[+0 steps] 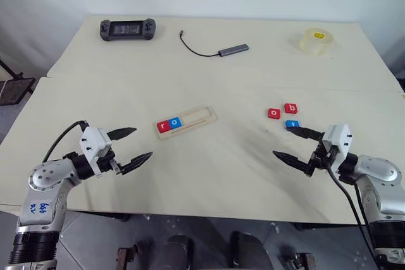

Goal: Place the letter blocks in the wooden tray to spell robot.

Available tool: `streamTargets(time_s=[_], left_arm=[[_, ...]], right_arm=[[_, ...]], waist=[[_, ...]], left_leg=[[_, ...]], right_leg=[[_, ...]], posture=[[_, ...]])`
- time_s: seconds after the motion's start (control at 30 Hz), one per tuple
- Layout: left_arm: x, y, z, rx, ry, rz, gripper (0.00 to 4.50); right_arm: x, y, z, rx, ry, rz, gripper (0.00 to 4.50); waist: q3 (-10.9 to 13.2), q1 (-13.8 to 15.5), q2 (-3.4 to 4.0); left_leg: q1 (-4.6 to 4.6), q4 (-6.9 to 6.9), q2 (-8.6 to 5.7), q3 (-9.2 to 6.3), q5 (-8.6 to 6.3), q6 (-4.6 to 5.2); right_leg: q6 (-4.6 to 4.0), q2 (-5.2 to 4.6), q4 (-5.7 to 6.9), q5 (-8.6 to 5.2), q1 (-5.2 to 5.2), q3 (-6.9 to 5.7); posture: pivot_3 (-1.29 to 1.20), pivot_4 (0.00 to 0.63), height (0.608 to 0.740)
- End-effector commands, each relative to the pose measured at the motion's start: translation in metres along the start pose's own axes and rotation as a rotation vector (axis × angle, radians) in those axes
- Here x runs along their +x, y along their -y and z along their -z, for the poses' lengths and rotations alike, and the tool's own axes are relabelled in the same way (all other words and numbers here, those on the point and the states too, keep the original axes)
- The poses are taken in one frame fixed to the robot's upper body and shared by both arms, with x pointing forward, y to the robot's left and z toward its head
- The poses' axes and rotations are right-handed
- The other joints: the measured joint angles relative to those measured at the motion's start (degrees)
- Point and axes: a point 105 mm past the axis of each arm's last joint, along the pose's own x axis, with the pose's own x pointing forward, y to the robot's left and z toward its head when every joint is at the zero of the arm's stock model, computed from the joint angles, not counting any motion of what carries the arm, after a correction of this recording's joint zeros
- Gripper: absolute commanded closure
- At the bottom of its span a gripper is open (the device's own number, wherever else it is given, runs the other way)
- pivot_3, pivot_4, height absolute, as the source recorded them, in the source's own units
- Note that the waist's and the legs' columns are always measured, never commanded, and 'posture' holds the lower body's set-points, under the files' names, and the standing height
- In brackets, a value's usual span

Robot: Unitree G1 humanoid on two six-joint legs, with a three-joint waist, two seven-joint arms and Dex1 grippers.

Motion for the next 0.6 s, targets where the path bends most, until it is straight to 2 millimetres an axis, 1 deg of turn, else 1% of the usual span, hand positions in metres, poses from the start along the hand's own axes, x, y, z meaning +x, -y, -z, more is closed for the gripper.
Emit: streamTargets(time_s=[0.03, 0.13, 0.23, 0.3, 0.33, 0.43, 0.53, 0.6], left_arm=[[0.0, -0.004, -0.005, 0.025, 0.016, -0.015, 0.0], [-0.008, -0.01, -0.006, -0.003, 0.032, -0.076, 0.0], [-0.024, -0.012, 0.001, -0.033, 0.023, -0.145, 0.0], [-0.043, -0.012, 0.012, -0.062, 0.004, -0.22, 0.0], [-0.055, -0.01, 0.019, -0.093, -0.01, -0.266, 0.0], [-0.083, -0.006, 0.034, -0.133, -0.045, -0.37, 0.0], [-0.096, -0.004, 0.042, -0.146, -0.068, -0.403, 0.0], [-0.098, -0.003, 0.043, -0.152, -0.067, -0.401, 0.0]], right_arm=[[-0.004, 0.003, -0.013, -0.041, 0.04, 0.016, 0.01], [-0.002, 0.0, -0.014, -0.036, 0.055, -0.008, 0.01], [0.011, -0.01, -0.022, -0.027, 0.1, -0.064, 0.01], [0.025, -0.019, -0.034, -0.01, 0.161, -0.111, 0.01], [0.034, -0.027, -0.042, -0.007, 0.194, -0.155, 0.01], [0.054, -0.043, -0.062, -0.009, 0.267, -0.243, 0.01], [0.067, -0.05, -0.074, -0.023, 0.303, -0.278, 0.01], [0.073, -0.052, -0.081, -0.035, 0.318, -0.287, 0.01]], waist=[[0.0, 0.0, 0.0], [0.0, 0.0, 0.0], [0.0, -0.4, 0.0], [0.0, -0.9, 0.01], [0.0, -1.3, 0.01], [0.0, -1.5, 0.01], [0.0, -0.4, -0.01], [0.0, 0.4, 0.0]], left_leg=[[0.0, 0.0, 0.0, 0.02, 0.0, 0.0], [0.01, 0.0, 0.04, 0.02, 0.0, -0.01], [0.01, -0.01, 0.1, 0.05, -0.02, -0.04], [0.03, -0.03, 0.27, 0.1, -0.06, -0.11], [0.04, -0.03, 0.37, 0.14, -0.09, -0.17], [0.09, -0.03, 0.68, 0.26, -0.2, -0.37], [0.06, -0.01, 0.71, 0.19, -0.17, -0.44], [0.05, 0.01, 0.63, 0.15, -0.17, -0.42]], right_leg=[[0.0, 0.0, 0.0, 0.0, 0.0, 0.01], [0.0, 0.03, 0.0, 0.0, -0.01, 0.01], [0.0, 0.09, -0.03, 0.0, -0.01, 0.04], [0.0, 0.25, -0.08, 0.0, -0.02, 0.07], [0.0, 0.35, -0.13, 0.0, -0.02, 0.12], [-0.1, 0.62, -0.14, -0.05, -0.09, 0.22], [-0.16, 0.62, -0.1, -0.08, -0.11, 0.18], [-0.16, 0.56, -0.1, -0.08, -0.09, 0.18]], posture=[[0.0, 0.15, 0.74], [0.0, 0.15, 0.74], [0.0, 0.15, 0.74], [0.0, 0.15, 0.74], [0.0, 0.15, 0.74], [0.0, 0.15, 0.74], [0.0, 0.15, 0.74], [0.0, 0.15, 0.74]])
